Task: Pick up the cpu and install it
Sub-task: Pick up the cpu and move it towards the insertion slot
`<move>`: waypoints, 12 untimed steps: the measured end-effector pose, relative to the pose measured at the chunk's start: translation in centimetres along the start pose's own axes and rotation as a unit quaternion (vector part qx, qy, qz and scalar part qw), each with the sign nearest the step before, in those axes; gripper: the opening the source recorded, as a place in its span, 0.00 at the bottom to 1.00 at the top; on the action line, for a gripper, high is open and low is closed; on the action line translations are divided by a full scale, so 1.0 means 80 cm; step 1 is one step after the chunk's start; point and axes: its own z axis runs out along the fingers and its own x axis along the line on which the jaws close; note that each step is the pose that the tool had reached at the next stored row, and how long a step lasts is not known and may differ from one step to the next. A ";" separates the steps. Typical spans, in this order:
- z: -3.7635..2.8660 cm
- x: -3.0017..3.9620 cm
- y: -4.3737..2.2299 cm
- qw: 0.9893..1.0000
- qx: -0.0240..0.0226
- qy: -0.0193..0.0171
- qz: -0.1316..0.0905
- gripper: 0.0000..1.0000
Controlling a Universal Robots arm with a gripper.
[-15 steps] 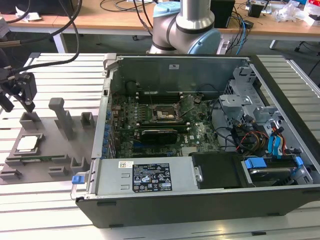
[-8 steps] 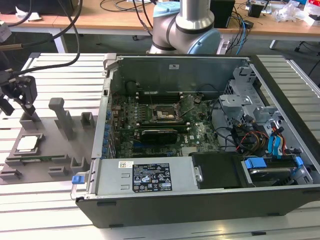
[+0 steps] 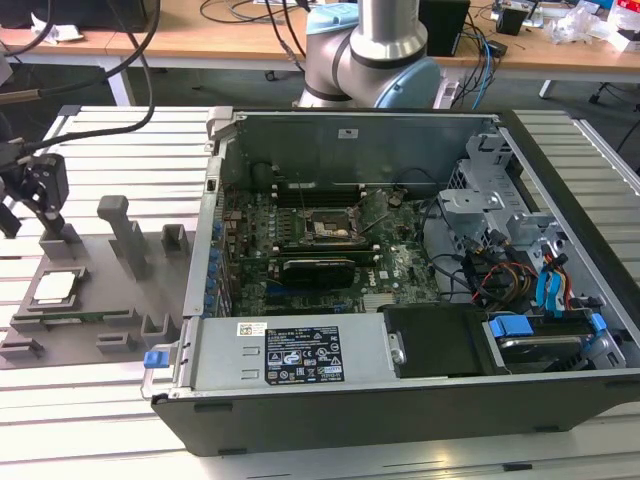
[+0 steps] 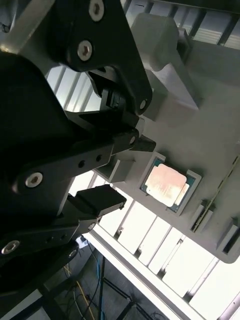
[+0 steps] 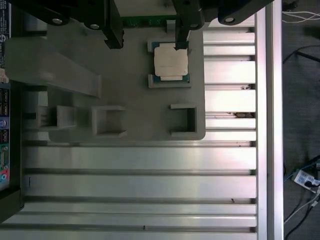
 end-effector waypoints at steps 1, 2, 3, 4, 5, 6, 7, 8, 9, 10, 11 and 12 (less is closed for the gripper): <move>0.0009 0.0002 0.0000 1.000 0.000 0.000 0.000 0.55; 0.0027 0.0003 0.0000 1.000 0.000 0.000 0.000 0.55; 0.0045 0.0004 0.0000 1.000 0.000 0.000 0.000 0.55; 0.0054 0.0004 0.0000 1.000 0.000 0.000 0.000 0.55; 0.0066 0.0005 0.0000 1.000 0.000 0.000 0.000 0.55; 0.0081 0.0005 0.0000 1.000 0.000 0.000 0.000 0.55; 0.0091 0.0006 0.0000 1.000 0.000 0.000 0.000 0.55; 0.0111 0.0006 0.0000 1.000 0.000 0.000 0.000 0.55; 0.0122 0.0007 0.0000 1.000 0.000 0.000 0.000 0.55; 0.0128 0.0007 0.0000 1.000 0.000 0.000 0.000 0.55; 0.0143 0.0008 0.0000 1.000 0.000 0.000 0.000 0.55; 0.0153 0.0008 0.0000 1.000 0.000 0.000 0.000 0.55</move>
